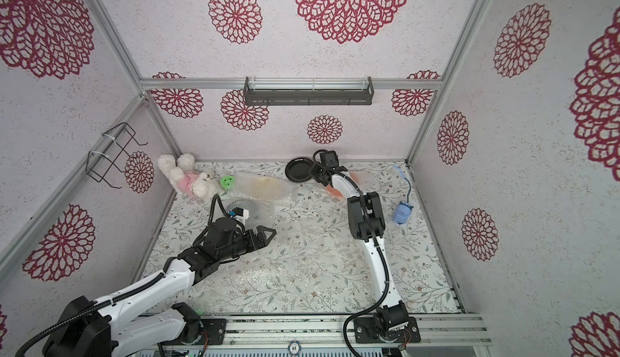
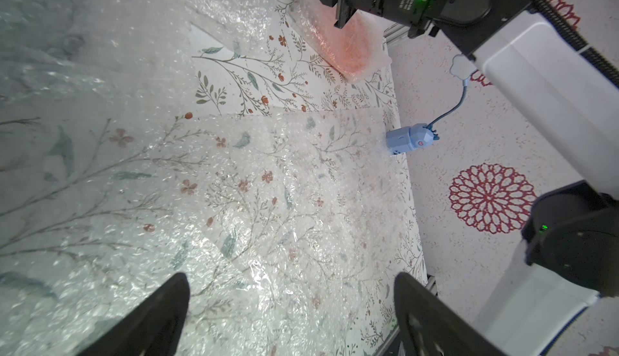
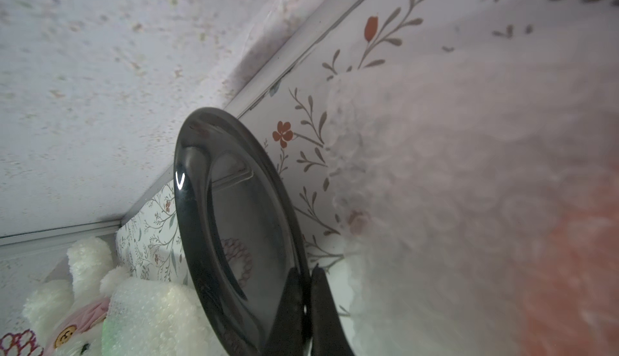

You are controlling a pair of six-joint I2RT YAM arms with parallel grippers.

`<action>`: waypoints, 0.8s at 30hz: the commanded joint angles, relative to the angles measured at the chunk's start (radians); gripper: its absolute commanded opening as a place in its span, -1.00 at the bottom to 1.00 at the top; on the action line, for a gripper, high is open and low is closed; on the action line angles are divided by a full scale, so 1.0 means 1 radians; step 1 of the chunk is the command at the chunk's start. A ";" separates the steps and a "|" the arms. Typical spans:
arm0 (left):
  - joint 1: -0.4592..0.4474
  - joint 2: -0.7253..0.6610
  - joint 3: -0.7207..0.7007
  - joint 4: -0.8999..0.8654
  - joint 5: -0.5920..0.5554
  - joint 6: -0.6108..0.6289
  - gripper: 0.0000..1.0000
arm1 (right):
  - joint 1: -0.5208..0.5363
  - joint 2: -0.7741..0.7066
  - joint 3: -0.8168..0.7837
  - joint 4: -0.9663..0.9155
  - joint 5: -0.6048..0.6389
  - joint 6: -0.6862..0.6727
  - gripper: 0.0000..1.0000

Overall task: Unpack dinner plates from bubble wrap
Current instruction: Place the plate at the center of the board.

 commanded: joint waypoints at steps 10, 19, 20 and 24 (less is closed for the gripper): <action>0.011 -0.179 -0.053 -0.097 -0.088 -0.044 0.95 | 0.016 0.102 0.184 -0.076 -0.008 -0.007 -1.00; 0.019 -0.200 -0.024 -0.207 -0.183 -0.061 0.95 | 0.056 0.074 0.147 -0.155 -0.004 -0.013 -1.00; 0.021 -0.200 -0.024 -0.207 -0.187 -0.062 0.95 | 0.059 0.059 0.122 -0.150 -0.004 -0.010 -1.00; 0.043 -0.197 -0.039 -0.169 -0.175 -0.098 0.95 | 0.073 0.014 0.045 -0.145 0.016 0.009 -1.00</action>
